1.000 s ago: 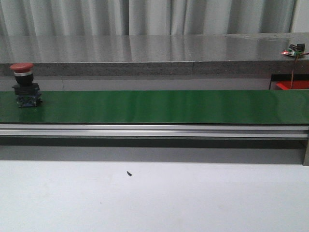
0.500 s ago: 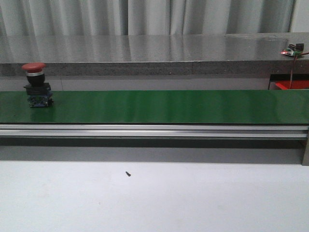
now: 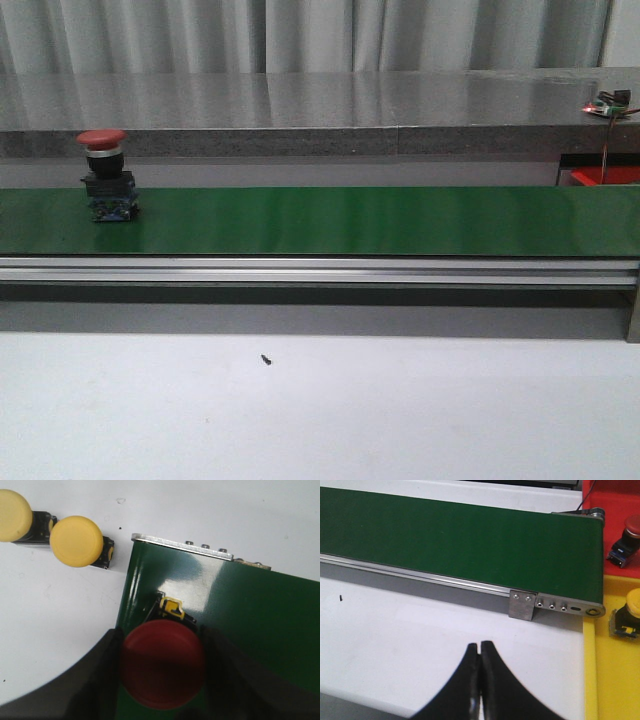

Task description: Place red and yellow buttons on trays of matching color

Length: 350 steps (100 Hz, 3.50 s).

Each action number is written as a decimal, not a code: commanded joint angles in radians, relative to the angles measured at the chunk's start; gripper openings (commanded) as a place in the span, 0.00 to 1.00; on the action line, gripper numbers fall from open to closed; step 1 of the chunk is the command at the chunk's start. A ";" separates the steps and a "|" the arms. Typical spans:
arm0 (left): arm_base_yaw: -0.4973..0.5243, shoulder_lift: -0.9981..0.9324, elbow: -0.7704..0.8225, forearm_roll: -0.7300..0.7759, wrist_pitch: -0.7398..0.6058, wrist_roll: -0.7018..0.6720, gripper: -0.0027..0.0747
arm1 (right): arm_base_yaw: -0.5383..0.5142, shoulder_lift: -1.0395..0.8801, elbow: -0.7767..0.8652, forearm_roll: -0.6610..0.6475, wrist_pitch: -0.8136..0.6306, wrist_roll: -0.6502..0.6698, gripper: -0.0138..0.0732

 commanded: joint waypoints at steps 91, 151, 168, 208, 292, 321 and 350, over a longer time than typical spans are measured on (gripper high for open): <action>-0.002 -0.161 -0.036 -0.196 0.000 0.143 0.41 | 0.000 0.004 -0.027 0.009 -0.063 -0.005 0.08; -0.002 -0.657 0.393 -0.217 -0.169 0.184 0.01 | 0.006 0.004 -0.027 0.037 -0.090 -0.004 0.08; -0.002 -0.786 0.527 -0.217 -0.197 0.202 0.01 | 0.008 0.004 -0.032 0.047 -0.139 -0.004 0.08; -0.002 -0.984 0.688 -0.250 -0.288 0.209 0.01 | 0.009 0.277 -0.262 0.067 -0.075 -0.053 0.08; -0.002 -1.005 0.691 -0.250 -0.262 0.209 0.01 | 0.359 1.115 -1.154 0.053 0.357 0.118 0.90; -0.002 -1.005 0.691 -0.250 -0.262 0.209 0.01 | 0.408 1.395 -1.453 0.038 0.475 0.252 0.76; -0.002 -1.005 0.691 -0.250 -0.262 0.209 0.01 | 0.407 1.573 -1.628 0.038 0.504 0.276 0.66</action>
